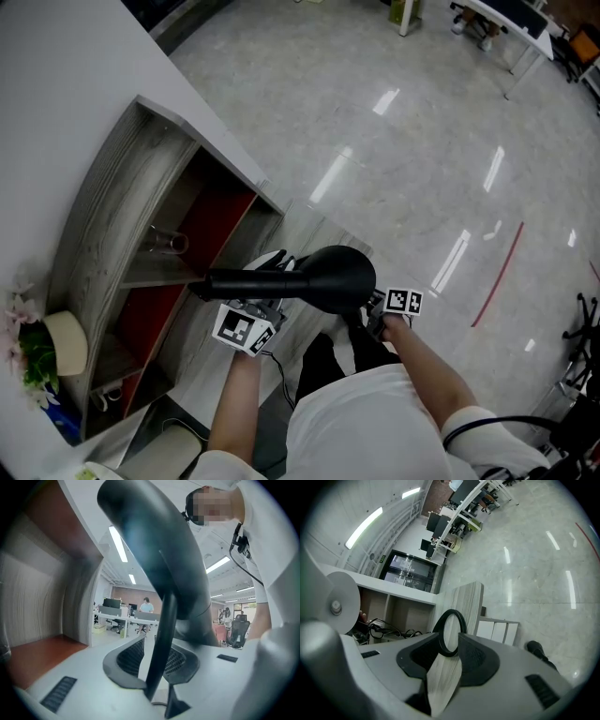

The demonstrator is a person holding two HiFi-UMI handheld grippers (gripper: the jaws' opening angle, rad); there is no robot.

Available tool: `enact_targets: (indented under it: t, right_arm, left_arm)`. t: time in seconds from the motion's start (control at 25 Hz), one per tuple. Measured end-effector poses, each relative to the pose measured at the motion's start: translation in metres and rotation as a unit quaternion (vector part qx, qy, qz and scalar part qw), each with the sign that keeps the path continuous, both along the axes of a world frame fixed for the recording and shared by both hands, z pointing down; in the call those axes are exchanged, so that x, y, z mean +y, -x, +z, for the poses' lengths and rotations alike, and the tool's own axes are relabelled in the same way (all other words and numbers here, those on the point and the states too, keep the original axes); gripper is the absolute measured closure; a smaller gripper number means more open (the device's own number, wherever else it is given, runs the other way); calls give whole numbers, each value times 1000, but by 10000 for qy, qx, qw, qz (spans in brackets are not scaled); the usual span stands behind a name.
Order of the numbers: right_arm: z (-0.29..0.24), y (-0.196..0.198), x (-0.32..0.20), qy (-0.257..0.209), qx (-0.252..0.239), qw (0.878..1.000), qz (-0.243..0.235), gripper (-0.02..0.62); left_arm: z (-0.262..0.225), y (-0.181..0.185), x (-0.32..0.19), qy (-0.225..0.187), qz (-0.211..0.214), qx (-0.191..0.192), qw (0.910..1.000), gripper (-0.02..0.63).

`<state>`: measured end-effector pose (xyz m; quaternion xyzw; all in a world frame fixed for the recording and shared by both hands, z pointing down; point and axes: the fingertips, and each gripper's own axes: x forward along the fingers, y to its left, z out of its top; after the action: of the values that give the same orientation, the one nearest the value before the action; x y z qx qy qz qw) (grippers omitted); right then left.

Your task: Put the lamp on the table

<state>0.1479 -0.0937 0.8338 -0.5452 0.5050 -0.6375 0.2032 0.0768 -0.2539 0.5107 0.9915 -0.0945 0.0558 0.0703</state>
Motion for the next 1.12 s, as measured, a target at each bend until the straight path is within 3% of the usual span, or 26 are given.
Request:
enact_targets:
  t: [0.24, 0.84, 0.96, 1.12]
  right_arm:
    - [-6, -5, -3, -42, 20, 9998, -168, 463]
    - [-29, -18, 8, -156, 149, 9979, -614, 465]
    - [-30, -19, 13, -118, 176, 9966, -796, 469]
    - [-32, -17, 17, -102, 244, 9940, -1060, 488]
  left_arm:
    - [12, 8, 5, -31, -46, -301, 9995, 520]
    - [26, 57, 13, 56, -727, -740, 9946, 511]
    - [35, 71, 15, 107, -965, -891, 9913, 524]
    - [31, 93, 24, 238, -1286, -792, 9882, 559]
